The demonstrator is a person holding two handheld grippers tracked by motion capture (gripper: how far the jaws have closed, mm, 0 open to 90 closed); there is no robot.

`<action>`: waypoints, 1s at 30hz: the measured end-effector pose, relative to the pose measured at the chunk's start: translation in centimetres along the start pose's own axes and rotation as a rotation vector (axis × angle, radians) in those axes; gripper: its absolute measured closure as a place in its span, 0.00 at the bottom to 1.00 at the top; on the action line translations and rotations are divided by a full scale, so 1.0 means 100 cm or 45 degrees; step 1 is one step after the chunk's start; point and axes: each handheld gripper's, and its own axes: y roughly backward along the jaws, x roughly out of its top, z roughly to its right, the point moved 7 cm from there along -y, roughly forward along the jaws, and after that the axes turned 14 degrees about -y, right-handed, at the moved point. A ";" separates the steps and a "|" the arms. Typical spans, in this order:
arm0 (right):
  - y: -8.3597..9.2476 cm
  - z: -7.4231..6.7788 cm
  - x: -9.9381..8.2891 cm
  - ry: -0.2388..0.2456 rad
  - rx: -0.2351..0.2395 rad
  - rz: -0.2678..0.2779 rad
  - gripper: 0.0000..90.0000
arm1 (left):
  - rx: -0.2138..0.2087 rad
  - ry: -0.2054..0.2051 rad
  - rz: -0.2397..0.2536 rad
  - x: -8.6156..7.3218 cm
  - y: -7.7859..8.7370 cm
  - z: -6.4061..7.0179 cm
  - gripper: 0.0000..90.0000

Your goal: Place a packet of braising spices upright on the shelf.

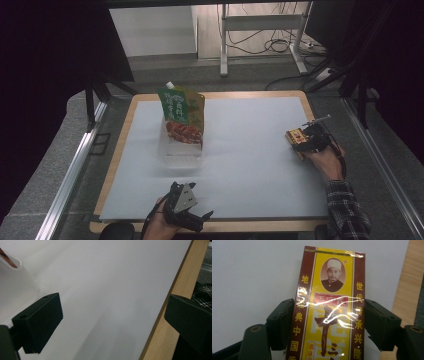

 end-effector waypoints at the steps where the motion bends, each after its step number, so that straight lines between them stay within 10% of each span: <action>1: 0.000 0.000 0.000 0.003 -0.005 -0.005 0.34 | 0.000 0.000 0.000 0.000 0.000 0.000 0.02; 12: 0.016 -0.013 0.003 0.079 0.034 0.027 0.35 | 0.000 -0.002 0.000 0.000 0.000 0.000 0.02; 30: 0.021 -0.112 -0.009 0.464 0.277 0.003 0.35 | 0.001 -0.004 0.001 0.000 0.000 0.000 0.02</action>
